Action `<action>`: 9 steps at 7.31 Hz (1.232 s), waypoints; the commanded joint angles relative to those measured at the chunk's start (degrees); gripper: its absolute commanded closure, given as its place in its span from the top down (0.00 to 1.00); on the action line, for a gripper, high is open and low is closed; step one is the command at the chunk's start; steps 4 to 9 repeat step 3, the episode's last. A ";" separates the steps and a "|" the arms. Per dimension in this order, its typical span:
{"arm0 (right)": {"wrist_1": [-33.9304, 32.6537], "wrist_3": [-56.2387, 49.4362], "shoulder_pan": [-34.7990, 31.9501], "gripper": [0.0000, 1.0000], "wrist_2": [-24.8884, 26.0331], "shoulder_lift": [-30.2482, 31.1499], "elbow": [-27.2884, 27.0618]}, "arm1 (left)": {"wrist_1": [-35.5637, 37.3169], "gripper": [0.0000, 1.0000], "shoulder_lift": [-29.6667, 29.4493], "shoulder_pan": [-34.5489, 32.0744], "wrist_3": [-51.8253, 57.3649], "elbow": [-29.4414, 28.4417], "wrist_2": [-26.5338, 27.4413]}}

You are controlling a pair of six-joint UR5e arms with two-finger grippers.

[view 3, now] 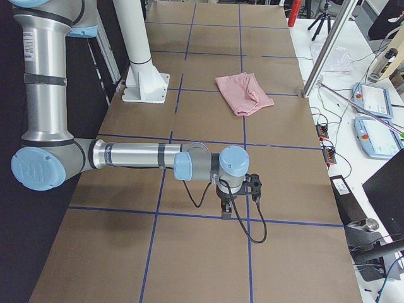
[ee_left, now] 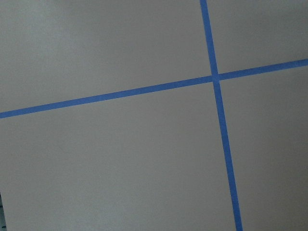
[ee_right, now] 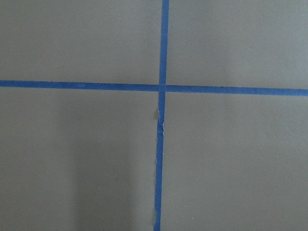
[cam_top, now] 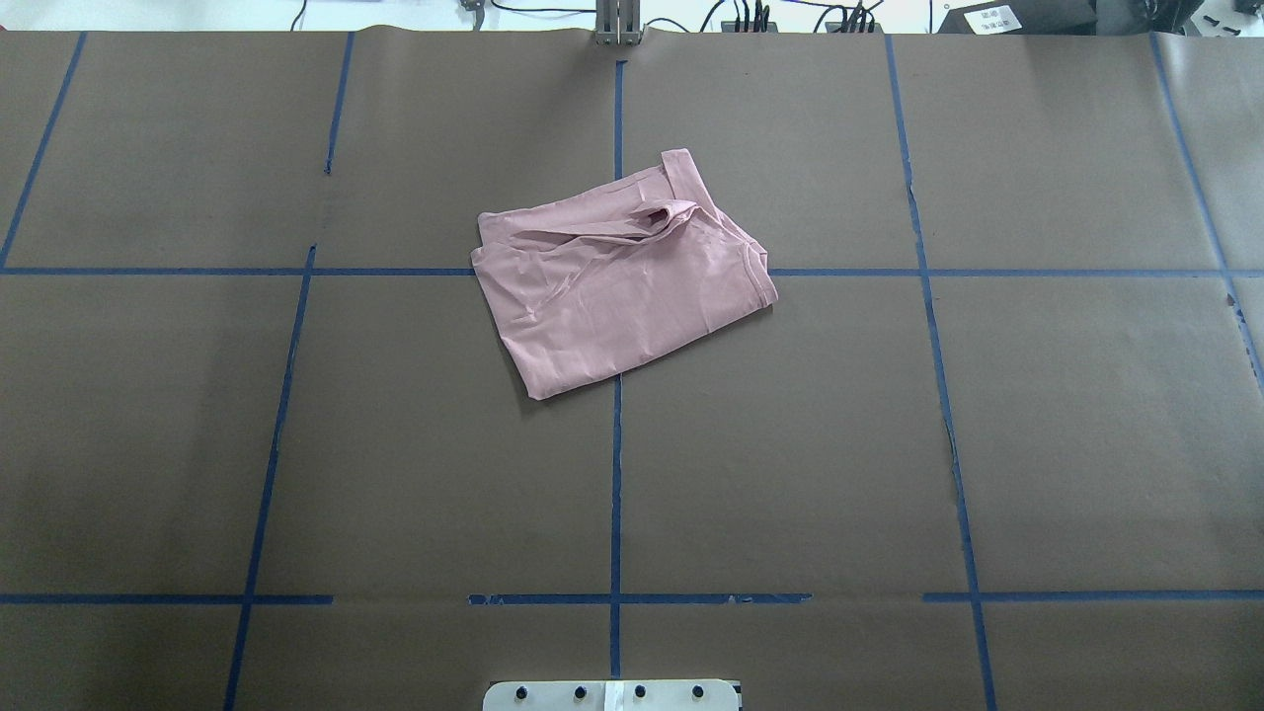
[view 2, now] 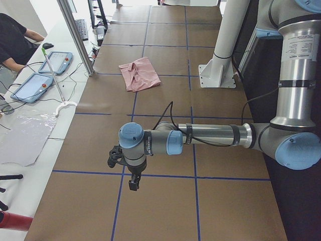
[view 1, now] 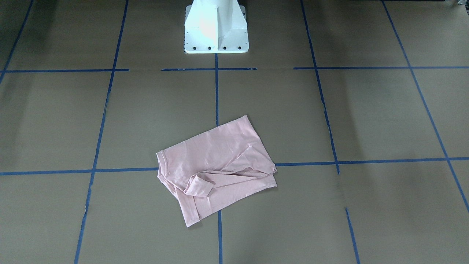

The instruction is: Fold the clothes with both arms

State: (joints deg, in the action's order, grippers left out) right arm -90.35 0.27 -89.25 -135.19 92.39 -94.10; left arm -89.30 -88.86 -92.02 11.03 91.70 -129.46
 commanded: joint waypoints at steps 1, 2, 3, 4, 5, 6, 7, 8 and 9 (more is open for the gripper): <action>-0.18 0.00 -1.09 1.00 -1.12 0.68 -0.90 | 0.00 1.00 0.00 0.00 0.05 0.06 0.00; -0.18 0.00 -1.10 1.00 -1.31 1.12 -1.43 | 0.00 1.00 0.00 0.00 0.05 -0.03 0.00; -0.26 0.00 -1.10 1.00 -1.31 1.04 -1.27 | -0.17 1.00 0.00 0.00 0.22 -0.12 0.00; -0.26 0.00 -1.10 1.00 -1.31 1.04 -1.27 | -0.17 1.00 0.00 0.00 0.22 -0.12 0.00; -0.26 0.00 -1.10 1.00 -1.31 1.04 -1.27 | -0.17 1.00 0.00 0.00 0.22 -0.12 0.00; -0.26 0.00 -1.10 1.00 -1.31 1.04 -1.27 | -0.17 1.00 0.00 0.00 0.22 -0.12 0.00; -0.26 0.00 -1.10 1.00 -1.31 1.04 -1.27 | -0.17 1.00 0.00 0.00 0.22 -0.12 0.00; -0.26 0.00 -1.10 1.00 -1.31 1.04 -1.27 | -0.17 1.00 0.00 0.00 0.22 -0.12 0.00; -0.26 0.00 -1.10 1.00 -1.31 1.04 -1.27 | -0.17 1.00 0.00 0.00 0.22 -0.12 0.00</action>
